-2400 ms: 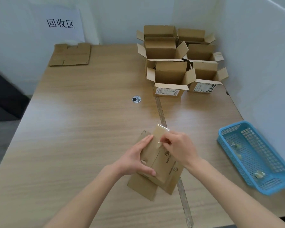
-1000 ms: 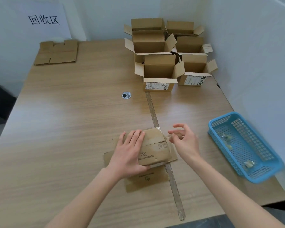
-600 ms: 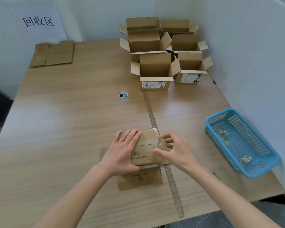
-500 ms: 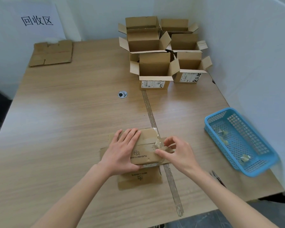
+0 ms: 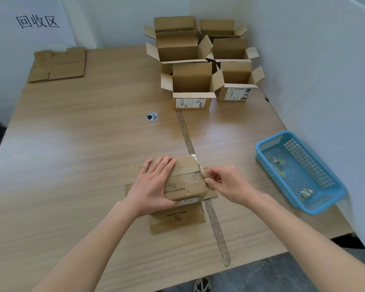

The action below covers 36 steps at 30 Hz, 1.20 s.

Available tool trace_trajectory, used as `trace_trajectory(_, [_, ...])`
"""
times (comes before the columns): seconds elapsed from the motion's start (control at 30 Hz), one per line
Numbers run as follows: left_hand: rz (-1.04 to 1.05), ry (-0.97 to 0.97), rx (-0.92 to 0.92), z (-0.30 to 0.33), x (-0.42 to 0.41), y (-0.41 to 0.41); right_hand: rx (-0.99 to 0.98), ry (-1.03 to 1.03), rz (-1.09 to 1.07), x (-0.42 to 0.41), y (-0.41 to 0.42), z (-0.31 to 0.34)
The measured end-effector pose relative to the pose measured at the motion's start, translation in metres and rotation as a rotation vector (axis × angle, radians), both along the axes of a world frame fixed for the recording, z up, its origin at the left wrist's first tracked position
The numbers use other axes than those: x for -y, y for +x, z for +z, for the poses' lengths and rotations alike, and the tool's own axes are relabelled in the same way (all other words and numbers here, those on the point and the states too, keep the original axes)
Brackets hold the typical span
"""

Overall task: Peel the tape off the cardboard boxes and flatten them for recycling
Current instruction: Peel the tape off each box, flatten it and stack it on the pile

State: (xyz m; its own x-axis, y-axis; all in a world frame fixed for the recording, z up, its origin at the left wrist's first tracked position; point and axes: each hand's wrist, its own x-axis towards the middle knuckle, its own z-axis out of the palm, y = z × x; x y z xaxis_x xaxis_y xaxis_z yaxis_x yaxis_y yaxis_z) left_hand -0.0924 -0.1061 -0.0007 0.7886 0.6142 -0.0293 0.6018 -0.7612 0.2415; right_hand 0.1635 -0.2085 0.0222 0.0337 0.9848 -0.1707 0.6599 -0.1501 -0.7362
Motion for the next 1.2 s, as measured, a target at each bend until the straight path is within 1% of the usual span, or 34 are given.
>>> trace_trajectory(0.03, [0.007,0.003,0.001,0.000,0.000,0.000,0.011,0.023,-0.026,0.002,-0.002,-0.004])
trace_trajectory(0.07, [0.000,0.004,0.000,0.000,-0.001,0.000,-0.041,0.024,-0.058,0.005,-0.005,-0.008])
trace_trajectory(0.17, [-0.020,0.003,0.010,-0.001,-0.004,-0.004,-0.372,-0.044,-0.152,0.018,-0.008,-0.010])
trace_trajectory(0.2, [-0.003,0.002,0.006,0.000,-0.005,-0.005,-0.386,-0.056,-0.152,0.021,-0.004,-0.009])
trace_trajectory(0.23, [0.016,0.000,-0.002,0.000,-0.007,-0.006,-0.349,-0.057,-0.136,0.024,0.000,-0.008])
trace_trajectory(0.3, [0.035,0.006,-0.015,0.000,-0.009,-0.006,-0.172,-0.022,-0.109,0.031,0.006,-0.004])
trace_trajectory(0.37, [0.033,0.012,-0.036,0.000,-0.008,-0.006,0.053,0.108,-0.077,0.037,0.006,0.002])
trace_trajectory(0.4, [0.034,0.012,-0.040,0.000,-0.009,-0.005,0.210,0.222,-0.012,0.038,0.004,0.006])
trace_trajectory(0.47, [0.038,0.010,-0.040,-0.001,-0.008,-0.005,0.486,0.420,0.224,0.037,-0.001,0.009])
trace_trajectory(0.5, [0.039,0.011,-0.040,-0.001,-0.008,-0.005,0.573,0.484,0.330,0.035,-0.004,0.009])
trace_trajectory(0.57, [0.038,0.012,-0.034,0.000,-0.008,-0.005,0.672,0.544,0.415,0.030,-0.010,0.008])
trace_trajectory(0.7, [0.035,0.006,-0.030,0.000,-0.008,-0.005,0.702,0.584,0.386,0.022,-0.015,0.006])
trace_trajectory(0.87, [0.033,0.010,-0.030,-0.001,-0.009,-0.006,0.616,0.432,0.380,0.012,-0.019,0.010])
trace_trajectory(0.93, [0.030,0.011,-0.020,-0.002,-0.009,-0.007,0.613,0.384,0.388,0.008,-0.021,0.012])
trace_trajectory(1.07, [0.021,0.019,-0.006,-0.002,-0.010,-0.007,0.590,0.379,0.402,0.009,-0.024,0.009])
trace_trajectory(1.2, [-0.006,0.013,0.009,-0.003,-0.015,-0.010,0.565,0.328,0.472,0.008,-0.023,0.010])
